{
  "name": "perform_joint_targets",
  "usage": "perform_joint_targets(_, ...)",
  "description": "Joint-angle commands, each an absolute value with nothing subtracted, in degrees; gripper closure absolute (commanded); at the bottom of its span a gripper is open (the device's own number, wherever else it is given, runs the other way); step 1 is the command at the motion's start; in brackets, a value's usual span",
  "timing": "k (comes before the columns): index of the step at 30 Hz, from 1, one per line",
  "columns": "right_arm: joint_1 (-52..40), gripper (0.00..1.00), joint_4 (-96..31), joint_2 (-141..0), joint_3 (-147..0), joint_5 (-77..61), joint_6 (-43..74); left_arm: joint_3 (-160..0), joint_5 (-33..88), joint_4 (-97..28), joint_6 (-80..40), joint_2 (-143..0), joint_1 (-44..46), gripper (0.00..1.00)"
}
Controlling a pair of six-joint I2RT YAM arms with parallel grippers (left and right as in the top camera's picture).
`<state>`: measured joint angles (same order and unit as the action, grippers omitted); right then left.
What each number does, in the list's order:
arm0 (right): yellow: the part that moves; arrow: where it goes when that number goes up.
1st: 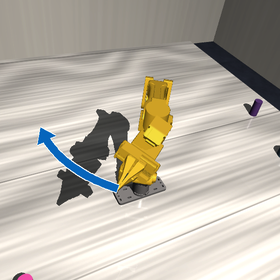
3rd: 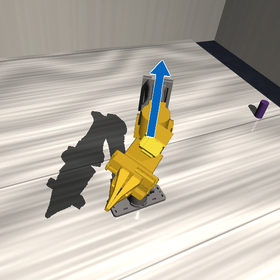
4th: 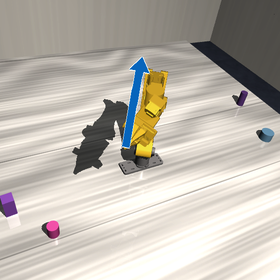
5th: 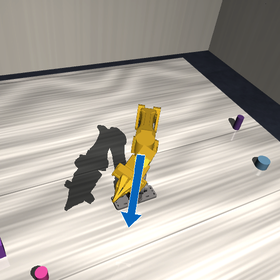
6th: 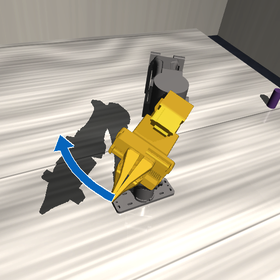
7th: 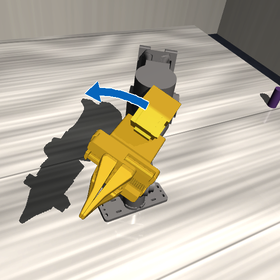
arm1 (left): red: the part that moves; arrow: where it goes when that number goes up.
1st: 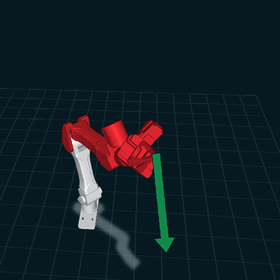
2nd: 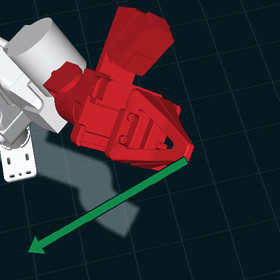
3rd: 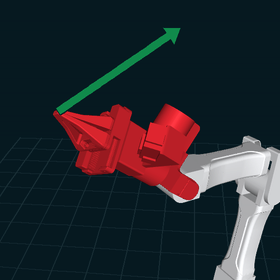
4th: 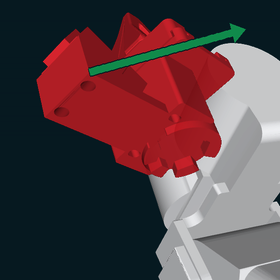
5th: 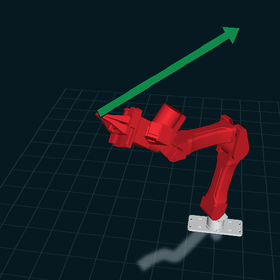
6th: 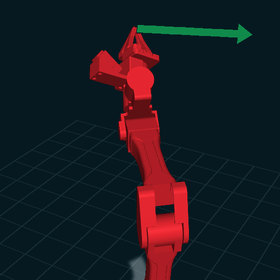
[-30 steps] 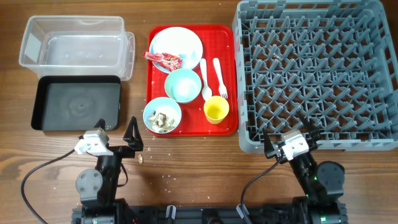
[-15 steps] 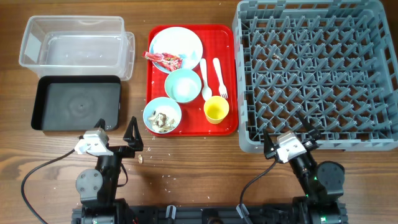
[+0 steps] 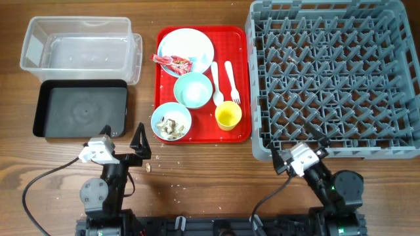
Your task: Sort waste into correct bins and load items into the dishwasher rack
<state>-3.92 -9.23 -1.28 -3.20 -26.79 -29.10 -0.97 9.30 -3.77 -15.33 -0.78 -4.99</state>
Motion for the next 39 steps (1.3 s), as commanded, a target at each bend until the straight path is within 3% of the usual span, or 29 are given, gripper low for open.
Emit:
perform_joint_targets(1, -3.7, 0.00, -9.2, -1.0, -4.4, -38.4, -25.1, -0.3, 9.6, -3.4, -16.9, -0.2, -5.3, 0.00)
perform_joint_targets(6, -3.7, 0.01, 0.9, -1.0, -4.4, -37.1, -13.9, -0.3, 14.1, 1.6, -17.4, -0.2, -5.3, 0.00)
perform_joint_targets(11, -3.7, 0.00, 8.6, -1.6, -5.4, -35.3, -11.0, -3.7, 17.5, 2.4, -20.0, -0.9, -5.3, 0.00)
perform_joint_targets(21, -3.7, 0.00, 9.3, -18.9, -21.8, -33.3, -10.4, -21.3, 18.7, 0.7, -19.7, -18.6, -5.3, 0.00)
perform_joint_targets(30, -3.7, 0.00, -22.6, -48.9, -57.1, -33.4, -10.5, -60.7, 16.7, -22.0, -13.1, -56.4, -1.3, 0.00)
perform_joint_targets(34, -3.7, 0.00, -39.4, -63.1, -72.9, -33.3, -10.5, -88.3, 6.9, -42.5, -13.2, -79.9, 3.5, 0.00)
perform_joint_targets(37, -3.7, 0.00, -43.4, -71.0, -77.3, -33.3, -10.3, -114.7, 7.1, -60.0, -13.2, -102.4, 6.2, 0.00)
perform_joint_targets(39, -3.7, 0.00, -43.9, -74.1, -77.3, -33.7, -8.5, -121.0, 9.9, -61.1, -13.3, -109.9, 7.2, 0.00)
